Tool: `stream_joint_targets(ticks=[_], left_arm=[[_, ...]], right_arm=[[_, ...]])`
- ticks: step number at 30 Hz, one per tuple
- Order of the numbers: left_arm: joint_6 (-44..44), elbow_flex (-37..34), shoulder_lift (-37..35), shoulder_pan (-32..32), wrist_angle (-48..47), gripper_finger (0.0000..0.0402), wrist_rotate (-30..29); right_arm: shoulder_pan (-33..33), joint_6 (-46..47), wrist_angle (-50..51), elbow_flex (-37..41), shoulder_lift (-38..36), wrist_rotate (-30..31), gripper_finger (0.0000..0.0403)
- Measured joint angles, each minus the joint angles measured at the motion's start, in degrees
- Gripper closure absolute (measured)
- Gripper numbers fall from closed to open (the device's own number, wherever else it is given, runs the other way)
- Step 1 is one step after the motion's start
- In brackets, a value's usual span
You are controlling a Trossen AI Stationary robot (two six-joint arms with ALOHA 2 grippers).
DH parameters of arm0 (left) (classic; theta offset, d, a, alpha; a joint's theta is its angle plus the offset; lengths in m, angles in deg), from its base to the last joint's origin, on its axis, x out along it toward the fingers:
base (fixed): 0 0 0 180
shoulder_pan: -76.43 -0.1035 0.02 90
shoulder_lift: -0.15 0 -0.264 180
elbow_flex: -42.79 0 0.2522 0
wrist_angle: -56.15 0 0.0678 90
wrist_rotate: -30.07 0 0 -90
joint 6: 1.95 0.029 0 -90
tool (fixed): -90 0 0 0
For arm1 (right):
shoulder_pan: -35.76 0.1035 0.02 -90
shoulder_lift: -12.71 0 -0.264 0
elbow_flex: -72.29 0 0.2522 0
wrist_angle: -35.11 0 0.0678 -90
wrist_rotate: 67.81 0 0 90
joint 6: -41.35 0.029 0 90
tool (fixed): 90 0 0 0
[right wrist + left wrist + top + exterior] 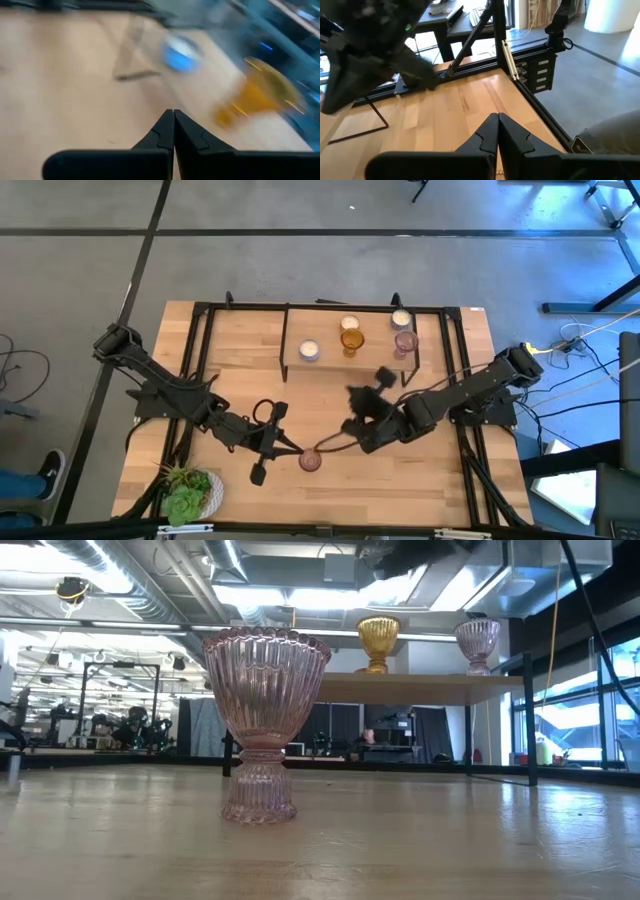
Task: Pick & Place candle stick holders
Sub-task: Put the violet candle holder on the shelf aligned with the light blue candle
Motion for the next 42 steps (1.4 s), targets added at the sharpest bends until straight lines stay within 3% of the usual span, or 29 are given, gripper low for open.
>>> stream_joint_targets(ticks=[6,10,18,22,30,34,38,42], left_arm=[[0.0,0.0,0.0,0.0,-0.1,0.0398,0.0],[0.0,0.0,0.0,0.0,-0.3,0.0398,0.3],[0.0,0.0,0.0,0.2,-0.3,0.0397,0.9],[0.0,0.0,0.0,0.2,-0.3,0.04,0.9],[-1.2,0.0,0.0,0.2,-0.3,0.0397,1.0],[-2.5,0.0,0.0,0.2,-0.2,0.0397,0.9],[-4.2,0.0,1.7,0.2,0.3,0.04,0.8],[-7.0,0.2,4.7,-0.4,0.4,0.0398,0.9]], right_arm=[[0.4,-25.5,-26.4,2.0,0.0,-12.9,0.0398],[0.3,-33.0,-32.6,4.3,0.0,-21.3,0.0398],[-0.4,-35.2,-32.9,6.5,0.0,-22.4,0.0398],[-0.1,-38.6,-34.8,7.9,-0.1,-26.7,0.0398],[0.1,-39.6,-38.7,17.7,-6.7,-26.6,0.0398],[-0.4,-38.7,-47.7,28.2,-13.6,-26.5,0.0398],[-1.3,-39.8,-63.8,39.9,-20.7,-27.2,0.0398],[-1.7,-43.1,-80.7,48.4,-26.5,-33.2,0.0398]])
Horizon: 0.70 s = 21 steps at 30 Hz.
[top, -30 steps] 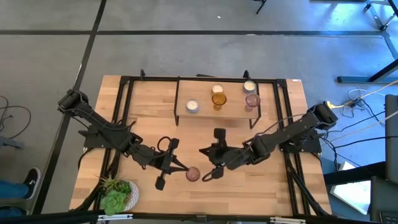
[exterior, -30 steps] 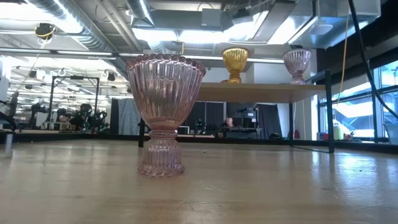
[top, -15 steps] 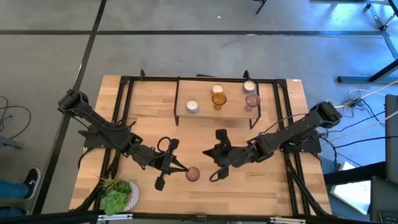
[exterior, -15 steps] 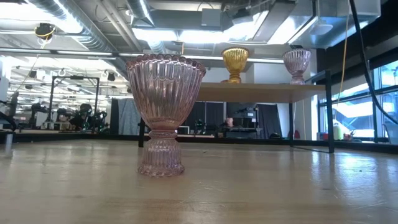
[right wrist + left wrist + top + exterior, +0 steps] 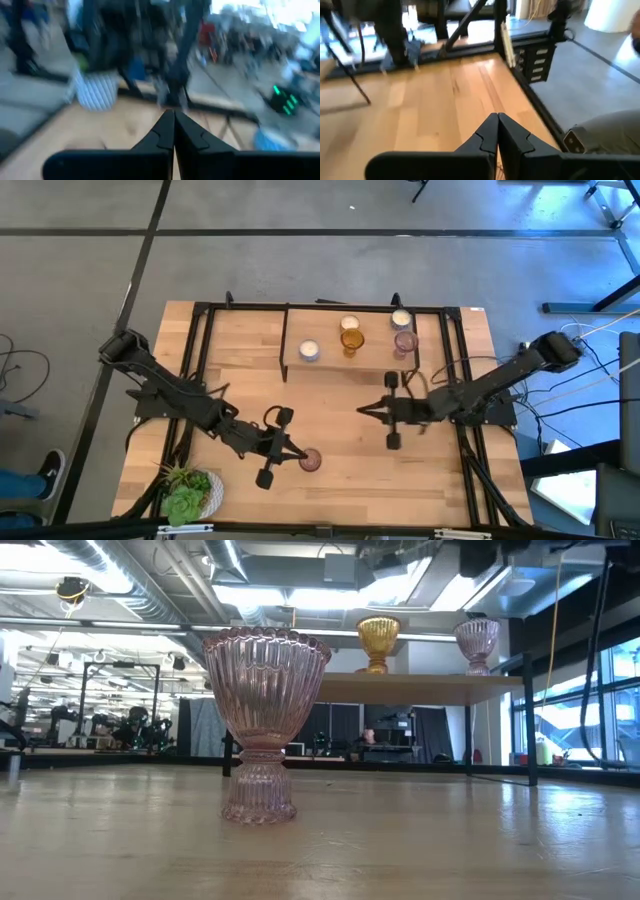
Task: Pick & Place candle stick holders
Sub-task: Put the violet candle holder on the shelf aligned with the light blue candle
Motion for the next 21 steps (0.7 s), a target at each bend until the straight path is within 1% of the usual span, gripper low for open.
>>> stream_joint_targets(ticks=[2,5,6,8,12,15,17,21], left_arm=[[-2.6,0.0,1.6,-0.4,-0.4,0.04,0.8],[-6.3,0.2,3.8,-1.3,-1.4,0.0399,2.8],[-7.5,1.0,4.5,-1.5,-3.2,0.0399,3.1],[-9.1,3.9,5.8,-1.6,-8.6,0.0399,1.6],[-10.0,14.6,9.8,-1.2,-23.8,0.04,-3.7],[-11.1,24.4,13.9,-1.1,-34.0,0.0399,-3.9],[-13.9,30.8,16.5,-1.8,-40.7,0.04,-2.4],[-25.0,41.5,21.3,-4.7,-57.0,0.0399,4.9]], right_arm=[[0.0,-0.6,-4.3,1.9,-2.4,-2.6,0.0398],[0.3,0.1,-4.5,2.2,-5.2,-5.7,0.0398],[0.5,0.4,-4.2,2.2,-5.7,-6.3,0.0398],[1.0,0.5,-3.4,2.2,-6.2,-7.5,0.0398],[2.2,-0.2,-2.8,2.2,-6.3,-7.9,0.0398],[2.4,-0.7,-2.1,2.2,-6.3,-7.8,0.0398],[2.4,-0.7,-1.9,2.2,-6.4,-7.8,0.0398],[2.4,-0.7,-1.8,2.2,-6.4,-7.8,0.0398]])
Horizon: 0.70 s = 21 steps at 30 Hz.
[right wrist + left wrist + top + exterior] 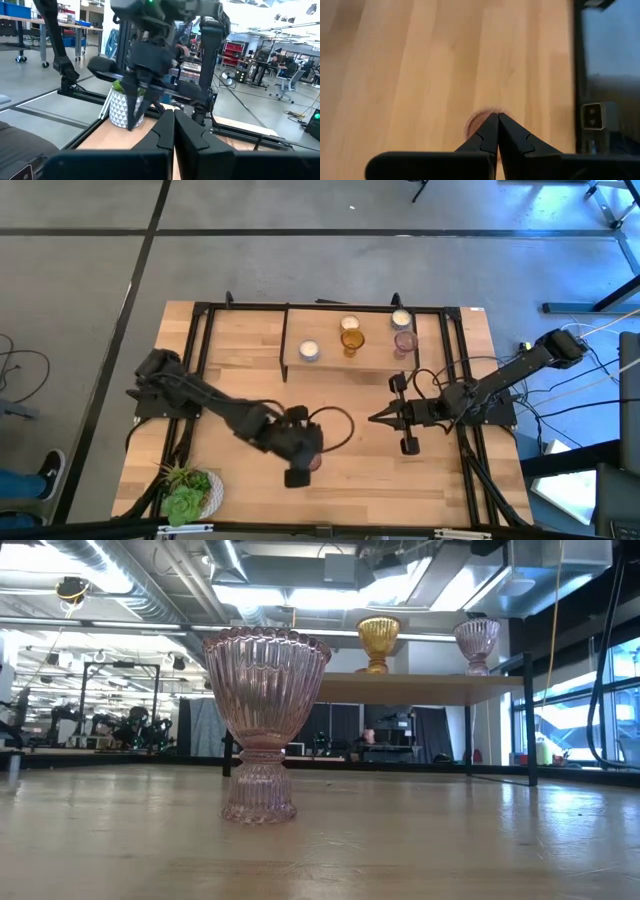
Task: Pick & Place candle stick holders
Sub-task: Put the violet candle holder on the shelf aligned with the light blue candle
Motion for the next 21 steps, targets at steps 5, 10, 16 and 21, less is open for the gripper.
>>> stream_joint_targets(ticks=[5,10,16,21], left_arm=[[-7.6,7.3,5.4,-0.7,-15.6,0.04,1.8],[-11.8,7.6,9.2,-0.6,-18.6,0.0396,6.9],[-11.2,7.6,10.0,-0.3,-18.3,0.0392,6.1],[-10.5,7.6,9.5,-1.7,-18.2,0.0359,8.4]], right_arm=[[0.0,0.0,2.5,0.0,-0.9,0.0,0.0398],[0.5,3.1,11.3,0.0,-4.8,0.2,0.0398],[2.5,6.7,18.0,0.0,-9.9,0.2,0.0398],[4.5,6.5,18.0,0.0,-10.7,0.2,0.0398]])
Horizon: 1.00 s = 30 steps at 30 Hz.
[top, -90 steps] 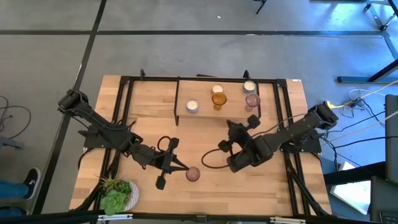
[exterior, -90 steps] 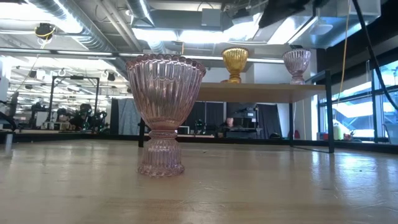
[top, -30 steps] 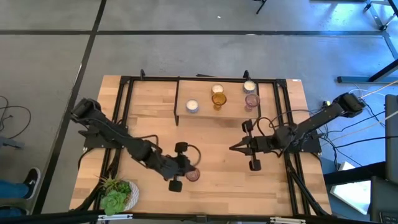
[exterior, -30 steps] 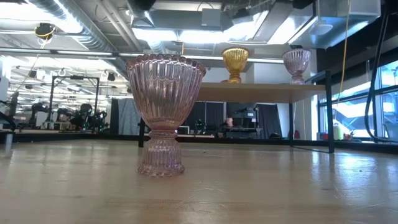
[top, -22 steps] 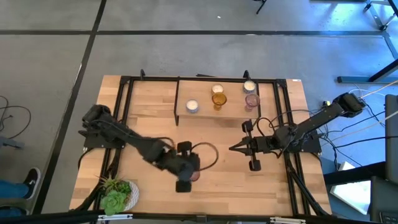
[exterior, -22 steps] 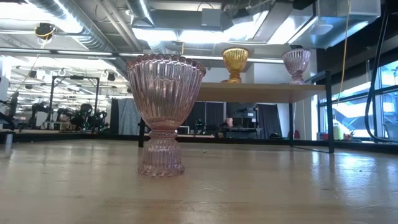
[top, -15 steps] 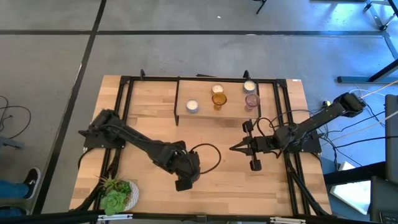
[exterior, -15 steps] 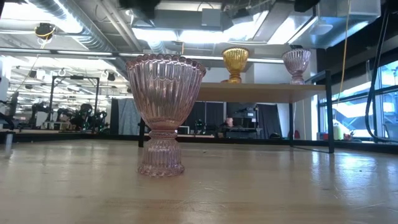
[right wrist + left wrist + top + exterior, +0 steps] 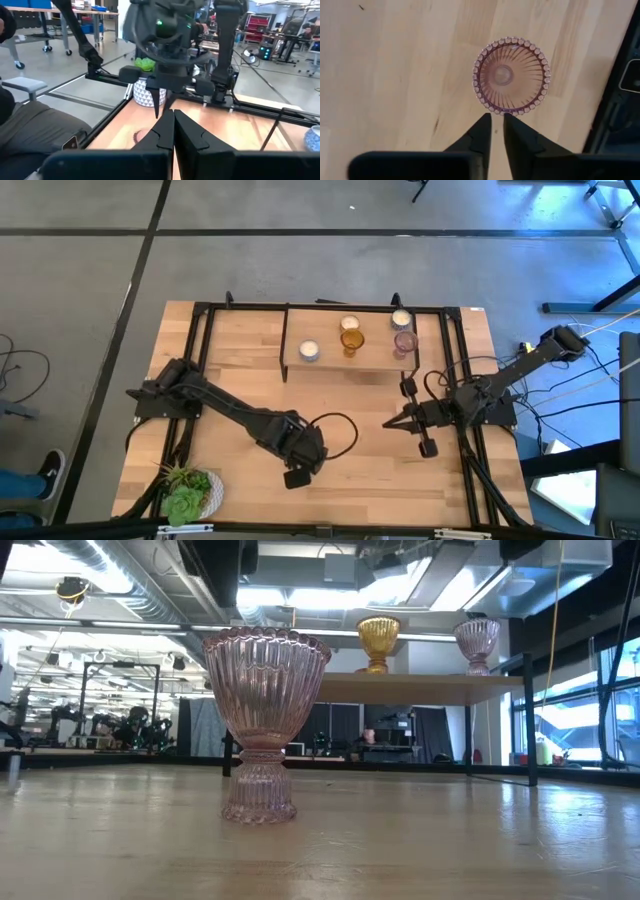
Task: Pick & Place candle stick holders
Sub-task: Put the violet candle holder on the shelf aligned with the light blue candle
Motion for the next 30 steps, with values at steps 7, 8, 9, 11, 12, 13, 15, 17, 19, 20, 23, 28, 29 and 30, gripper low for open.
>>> stream_joint_targets(ticks=[7,8,9,11,12,13,15,17,19,20,23,28,29,30], left_arm=[[0.6,0.0,0.0,-2.5,0.9,0.0289,0.3],[1.1,0.0,0.0,-2.7,1.4,0.0281,0.1],[1.7,-0.1,0.0,-2.8,2.1,0.0274,-0.2],[2.4,-0.7,0.0,-3.1,3.7,0.0262,-0.4],[2.7,-1.1,0.0,-3.2,4.4,0.0256,-0.4],[3.0,-1.4,0.0,-3.3,4.8,0.0252,-0.4],[3.4,-1.8,0.0,-3.5,4.8,0.0244,-0.5],[3.6,-2.6,0.0,-3.5,5.1,0.0239,-0.5],[3.6,-3.3,0.0,-3.5,5.0,0.0236,-0.5],[3.6,-3.5,0.0,-3.5,5.0,0.0235,-0.5],[3.6,-4.4,0.0,-3.5,6.5,0.0233,-0.4],[3.6,-6.6,0.0,-3.6,10.2,0.0232,0.5],[3.6,-7.2,0.1,-3.7,10.7,0.0232,0.6],[3.6,-7.6,0.3,-3.8,11.0,0.0232,1.0]], right_arm=[[0.4,0.4,0.1,0.0,0.0,0.0,0.0398],[0.4,0.5,0.1,0.0,0.0,0.0,0.0398],[0.4,0.6,0.2,0.0,0.0,0.0,0.0398],[0.4,0.6,0.4,0.0,0.0,-0.1,0.0398],[0.4,0.7,0.6,0.0,0.0,-0.2,0.0398],[0.4,0.9,0.7,0.0,0.0,-0.2,0.0398],[0.4,1.2,1.4,0.0,0.0,-0.2,0.0398],[0.4,1.2,1.8,0.0,0.0,-0.2,0.0398],[0.4,1.4,1.9,0.0,0.0,-0.2,0.0398],[0.4,1.5,2.0,0.0,0.0,-0.2,0.0398],[0.4,1.5,2.1,0.0,0.0,-0.2,0.0398],[0.4,1.7,2.1,0.0,0.0,-0.1,0.0398],[0.4,1.7,2.1,0.0,0.0,-0.1,0.0398],[0.4,1.7,2.1,0.0,0.0,-0.1,0.0398]])
